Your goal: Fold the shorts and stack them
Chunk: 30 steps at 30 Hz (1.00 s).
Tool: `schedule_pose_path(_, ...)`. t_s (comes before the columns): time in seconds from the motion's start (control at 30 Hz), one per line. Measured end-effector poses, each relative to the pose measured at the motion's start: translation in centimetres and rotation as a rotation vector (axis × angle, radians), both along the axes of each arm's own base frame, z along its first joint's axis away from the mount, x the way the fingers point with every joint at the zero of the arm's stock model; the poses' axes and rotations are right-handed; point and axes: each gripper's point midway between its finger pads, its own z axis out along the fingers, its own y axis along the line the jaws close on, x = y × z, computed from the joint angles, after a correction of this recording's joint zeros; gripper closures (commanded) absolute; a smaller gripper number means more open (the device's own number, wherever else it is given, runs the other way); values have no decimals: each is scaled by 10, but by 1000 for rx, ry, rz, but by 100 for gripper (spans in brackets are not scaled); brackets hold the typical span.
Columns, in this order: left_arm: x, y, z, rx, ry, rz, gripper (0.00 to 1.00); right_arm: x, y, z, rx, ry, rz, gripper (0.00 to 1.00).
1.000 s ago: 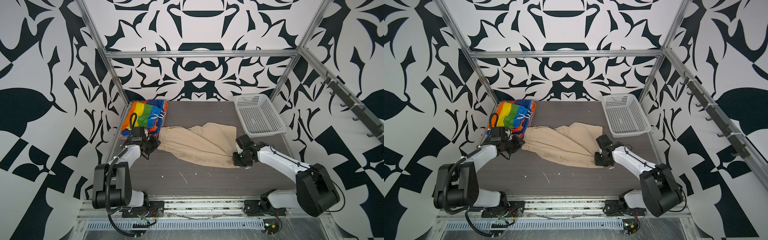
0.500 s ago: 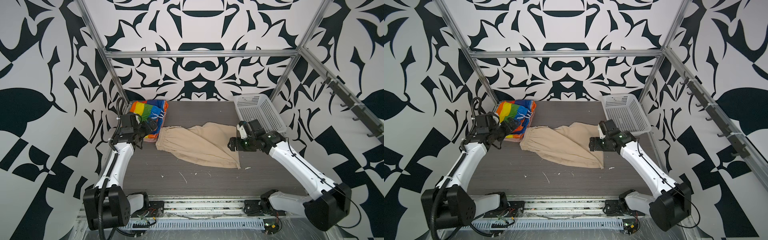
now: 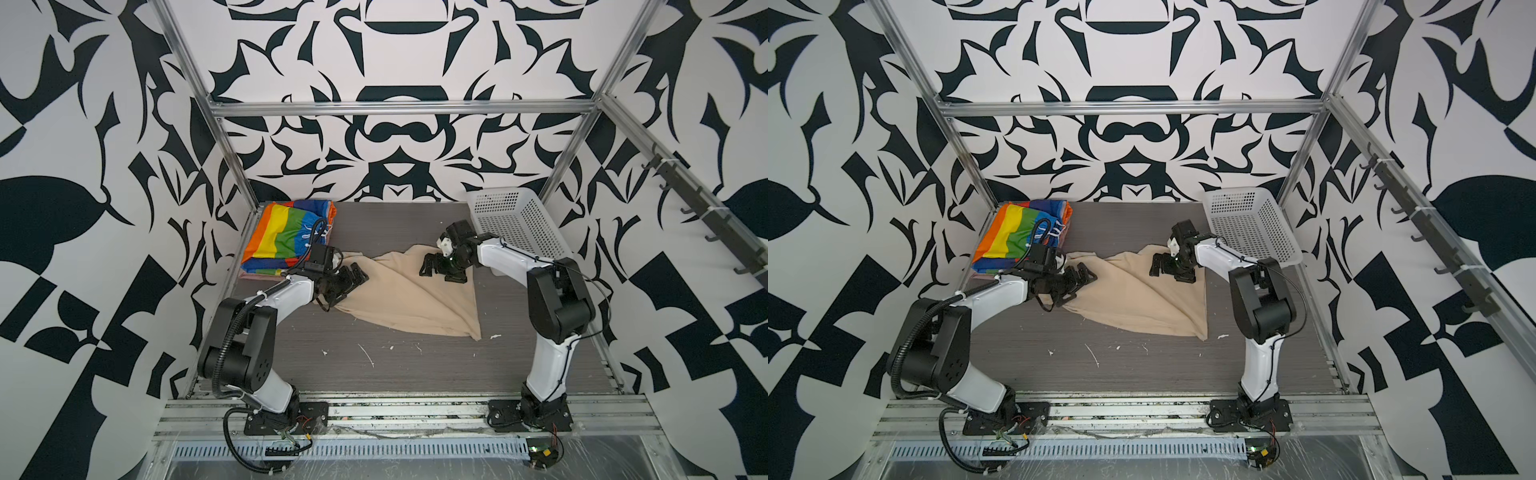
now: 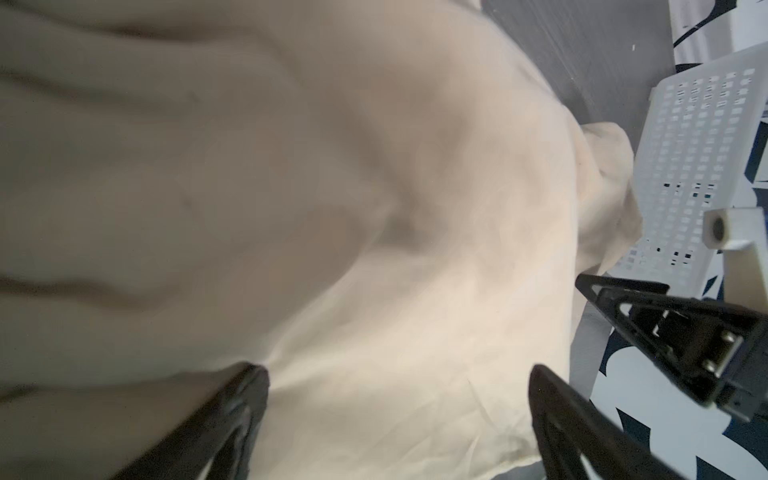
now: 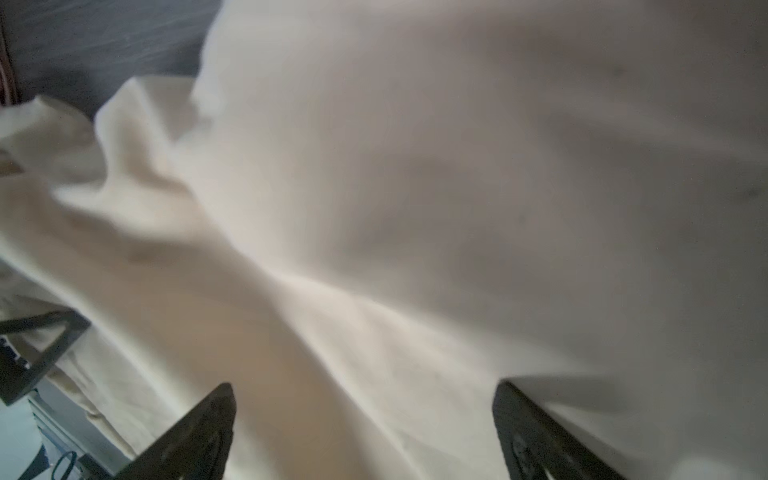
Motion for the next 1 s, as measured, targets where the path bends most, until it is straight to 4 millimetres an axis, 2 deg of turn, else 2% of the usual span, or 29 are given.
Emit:
schedule_pose_path(0.07,-4,9,-8,-2,10,19,1,14,-17,-11,10,20,-52,1)
schedule_pose_path(0.13,-12,17,-15,-4,21,31,1,29,-31,-9,26,8,-90,1)
schedule_pose_path(0.2,-17,21,-14,-10,10,35,1,43,-44,-10,39,2,-123,1)
schedule_pose_path(0.33,-28,23,-15,-19,-8,29,1,67,-55,-8,34,-24,-150,1)
schedule_pose_path(0.47,-40,22,-11,-40,-8,31,1,81,-62,-6,-33,-48,-143,1)
schedule_pose_path(0.57,-42,23,4,-50,-16,43,1,79,-67,0,-71,-53,-137,0)
schedule_pose_path(0.63,-35,21,28,-65,-56,50,1,75,-65,14,-71,-66,-133,0)
schedule_pose_path(0.67,-28,19,45,-77,-92,52,1,74,-62,26,-62,-88,-130,0)
schedule_pose_path(0.73,-9,14,80,-110,-172,52,1,73,-51,51,-33,-135,-115,0)
schedule_pose_path(0.8,12,6,105,-144,-228,43,1,68,-18,80,30,-199,-67,0)
schedule_pose_path(0.83,20,3,108,-153,-238,40,1,65,-1,90,62,-222,-38,0)
schedule_pose_path(0.9,32,0,97,-156,-221,41,1,55,48,105,156,-251,44,0)
schedule_pose_path(1.0,28,2,61,-133,-134,55,1,36,109,99,270,-220,162,0)
